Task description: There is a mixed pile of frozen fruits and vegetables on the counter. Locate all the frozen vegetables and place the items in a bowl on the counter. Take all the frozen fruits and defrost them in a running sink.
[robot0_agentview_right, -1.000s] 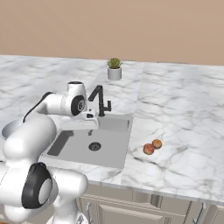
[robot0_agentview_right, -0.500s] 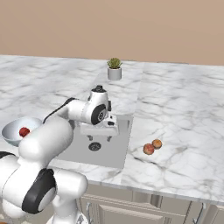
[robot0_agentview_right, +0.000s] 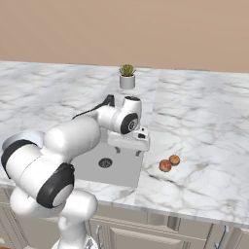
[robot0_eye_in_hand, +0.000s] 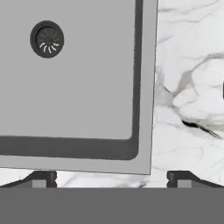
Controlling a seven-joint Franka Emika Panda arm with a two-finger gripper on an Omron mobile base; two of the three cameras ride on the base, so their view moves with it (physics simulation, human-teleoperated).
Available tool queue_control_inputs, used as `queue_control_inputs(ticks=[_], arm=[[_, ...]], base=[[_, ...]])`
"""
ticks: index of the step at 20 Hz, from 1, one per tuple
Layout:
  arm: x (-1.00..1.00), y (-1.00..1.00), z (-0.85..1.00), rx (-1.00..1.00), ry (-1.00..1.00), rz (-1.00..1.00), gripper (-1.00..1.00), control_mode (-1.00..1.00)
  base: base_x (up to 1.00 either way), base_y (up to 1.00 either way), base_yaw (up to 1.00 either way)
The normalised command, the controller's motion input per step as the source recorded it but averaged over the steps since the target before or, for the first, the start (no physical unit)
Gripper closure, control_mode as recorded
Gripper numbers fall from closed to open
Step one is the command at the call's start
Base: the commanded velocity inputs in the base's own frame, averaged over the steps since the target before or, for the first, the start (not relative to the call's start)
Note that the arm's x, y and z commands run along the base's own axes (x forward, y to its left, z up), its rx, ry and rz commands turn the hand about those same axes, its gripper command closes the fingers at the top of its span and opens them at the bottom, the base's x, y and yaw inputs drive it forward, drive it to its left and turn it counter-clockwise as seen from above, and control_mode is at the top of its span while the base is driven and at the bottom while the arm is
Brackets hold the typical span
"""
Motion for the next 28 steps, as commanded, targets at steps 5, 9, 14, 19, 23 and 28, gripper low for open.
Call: queue_control_inputs(ticks=[5,9,14,19,23,28], arm=[[0.04,-0.39,-0.19,-0.07,-0.06,-0.12,-1.0,-1.0],[0.0,-0.31,-0.18,-0.13,-0.14,-0.13,-1.0,-1.0],[-0.01,-0.3,-0.07,-0.1,-0.09,-0.13,-1.0,-1.0],[0.16,-0.49,0.0,-0.01,0.07,-0.12,-1.0,-1.0],[0.4,-0.42,-0.01,-0.02,0.07,-0.03,-1.0,-1.0],[0.22,-0.39,-0.13,0.0,0.04,-0.01,-1.0,-1.0]], base=[[0.0,0.0,0.0],[0.0,0.0,0.0],[0.0,0.0,0.0],[0.0,0.0,0.0],[0.0,0.0,0.0],[0.0,0.0,0.0]])
